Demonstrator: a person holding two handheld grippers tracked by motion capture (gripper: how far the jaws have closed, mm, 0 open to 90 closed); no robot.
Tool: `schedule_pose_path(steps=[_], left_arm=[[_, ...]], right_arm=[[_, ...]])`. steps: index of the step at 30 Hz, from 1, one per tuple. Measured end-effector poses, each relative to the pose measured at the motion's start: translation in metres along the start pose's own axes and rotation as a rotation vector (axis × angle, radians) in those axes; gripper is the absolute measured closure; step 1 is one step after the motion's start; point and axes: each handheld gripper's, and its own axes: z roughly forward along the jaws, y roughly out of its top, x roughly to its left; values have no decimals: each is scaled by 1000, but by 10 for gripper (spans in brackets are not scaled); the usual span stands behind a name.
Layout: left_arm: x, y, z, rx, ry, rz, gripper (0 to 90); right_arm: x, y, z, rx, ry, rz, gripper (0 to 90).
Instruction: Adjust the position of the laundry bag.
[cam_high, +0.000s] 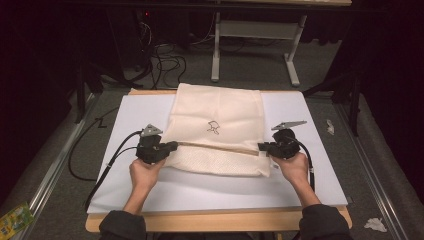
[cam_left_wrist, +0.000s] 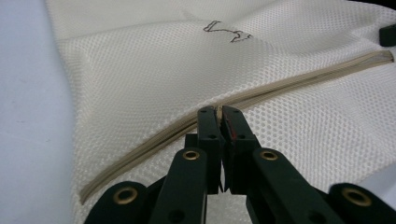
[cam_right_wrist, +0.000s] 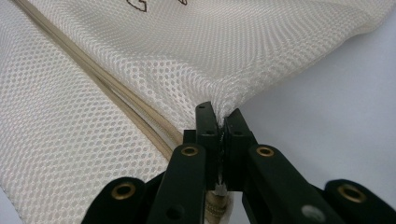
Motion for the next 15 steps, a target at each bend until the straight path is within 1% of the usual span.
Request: schedule_pose_path(steps=[3, 4, 9, 12, 13, 15], left_arm=[[4, -1, -2, -4, 1, -15, 873], [5, -1, -3, -4, 2, -15, 873], [6, -1, -6, -6, 3, -15, 873], [8, -1, -7, -4, 15, -10, 873], [8, -2, -7, -5, 18, -12, 873], [10, -2, -8, -8, 17, -18, 873]], right_arm=[[-1, 0, 0, -6, -3, 1, 891], [-1, 0, 0, -2, -6, 6, 891], [-1, 1, 0, 1, -10, -6, 890], [1, 2, 1, 0, -11, -8, 890], [1, 2, 1, 2, -18, -16, 890], [-1, 0, 2, 2, -16, -11, 890]])
